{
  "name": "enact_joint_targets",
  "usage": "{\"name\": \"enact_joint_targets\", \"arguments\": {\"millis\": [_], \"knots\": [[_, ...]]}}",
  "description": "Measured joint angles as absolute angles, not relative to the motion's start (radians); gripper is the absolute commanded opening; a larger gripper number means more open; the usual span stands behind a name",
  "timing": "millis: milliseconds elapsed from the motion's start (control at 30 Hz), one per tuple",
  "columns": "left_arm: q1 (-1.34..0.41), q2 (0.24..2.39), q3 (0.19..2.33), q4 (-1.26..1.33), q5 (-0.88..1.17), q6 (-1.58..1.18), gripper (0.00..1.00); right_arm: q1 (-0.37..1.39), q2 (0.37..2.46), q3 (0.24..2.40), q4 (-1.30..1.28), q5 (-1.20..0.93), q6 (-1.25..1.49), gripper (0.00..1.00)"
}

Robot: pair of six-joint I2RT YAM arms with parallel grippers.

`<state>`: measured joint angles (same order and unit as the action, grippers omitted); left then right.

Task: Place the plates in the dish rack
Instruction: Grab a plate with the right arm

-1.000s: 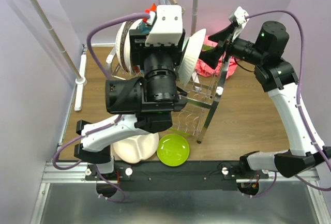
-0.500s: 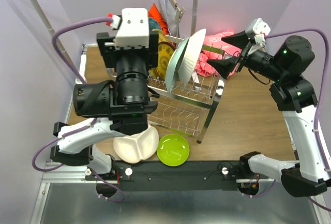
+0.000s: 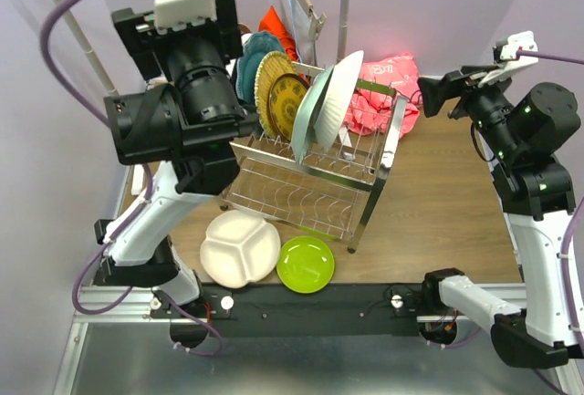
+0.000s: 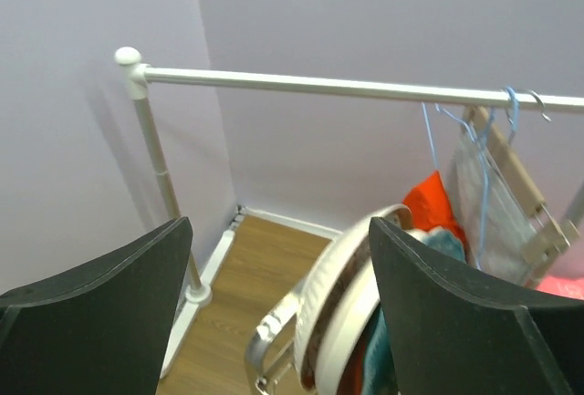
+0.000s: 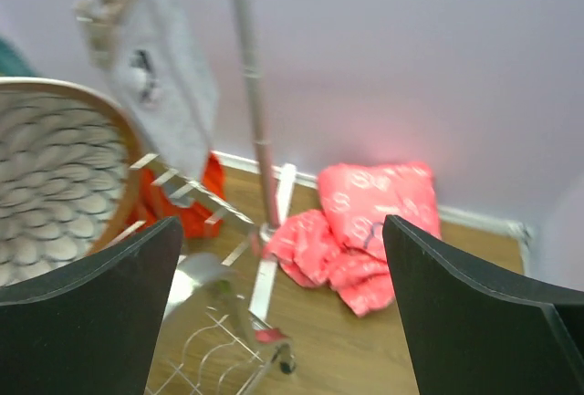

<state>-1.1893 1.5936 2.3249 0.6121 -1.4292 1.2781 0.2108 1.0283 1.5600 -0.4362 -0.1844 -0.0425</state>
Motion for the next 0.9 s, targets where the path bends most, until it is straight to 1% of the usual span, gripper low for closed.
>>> {"name": "enact_joint_targets", "arguments": {"millis": [200, 433, 467, 600, 767, 900], "knots": [[-1.031, 1.563, 2.36, 0.368, -1.346, 1.049, 0.9, 0.134, 0.988, 1.438, -0.448, -0.044, 0.04, 1.0], [-0.711, 1.481, 2.28, -0.044, -1.173, 0.564, 0.9, 0.088, 1.01, 1.355, -0.502, 0.019, 0.11, 1.0], [-0.657, 1.465, 2.256, -0.112, -1.132, 0.469, 0.9, 0.085, 1.01, 1.349, -0.514, 0.019, 0.115, 1.0], [-0.482, 1.404, 2.163, -0.275, -0.996, 0.233, 0.9, 0.081, 1.01, 1.319, -0.572, 0.012, 0.116, 1.0], [-0.236, 1.267, 1.944, -0.423, -0.752, -0.032, 0.9, 0.079, 1.008, 1.284, -0.66, -0.06, 0.029, 1.0], [-0.152, 1.193, 1.831, -0.511, -0.597, -0.145, 0.9, 0.078, 1.007, 1.25, -0.717, -0.122, -0.057, 1.0]]}}
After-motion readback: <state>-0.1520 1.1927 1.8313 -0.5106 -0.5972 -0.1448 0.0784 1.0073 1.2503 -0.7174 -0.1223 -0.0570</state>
